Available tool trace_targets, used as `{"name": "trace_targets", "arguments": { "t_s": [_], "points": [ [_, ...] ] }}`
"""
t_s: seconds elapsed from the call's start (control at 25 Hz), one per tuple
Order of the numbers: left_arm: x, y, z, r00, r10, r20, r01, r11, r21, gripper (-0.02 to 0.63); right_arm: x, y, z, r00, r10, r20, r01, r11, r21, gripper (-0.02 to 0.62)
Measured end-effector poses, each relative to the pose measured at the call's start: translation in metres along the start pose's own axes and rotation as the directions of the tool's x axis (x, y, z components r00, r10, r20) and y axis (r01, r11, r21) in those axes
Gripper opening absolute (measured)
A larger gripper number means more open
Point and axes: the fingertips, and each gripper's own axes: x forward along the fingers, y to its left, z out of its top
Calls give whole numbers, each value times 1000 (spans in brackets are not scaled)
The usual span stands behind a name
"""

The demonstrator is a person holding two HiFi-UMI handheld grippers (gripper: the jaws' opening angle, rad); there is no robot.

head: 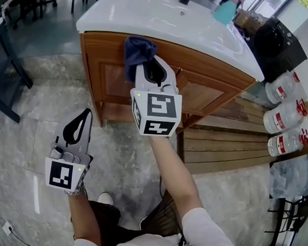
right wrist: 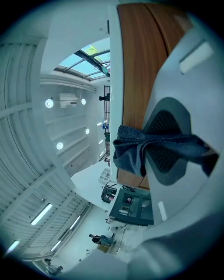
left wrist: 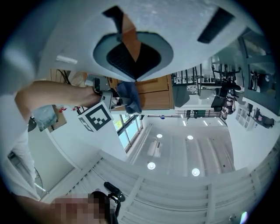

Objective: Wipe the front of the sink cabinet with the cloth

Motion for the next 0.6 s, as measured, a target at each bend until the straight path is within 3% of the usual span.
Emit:
{"name": "trace_targets", "arguments": {
  "t_s": [0.6],
  "points": [
    [25, -30, -1, 999, -47, 15, 47, 999, -18, 1, -52, -120, -10, 983, -184, -8, 183, 983, -28, 66]
  ]
}}
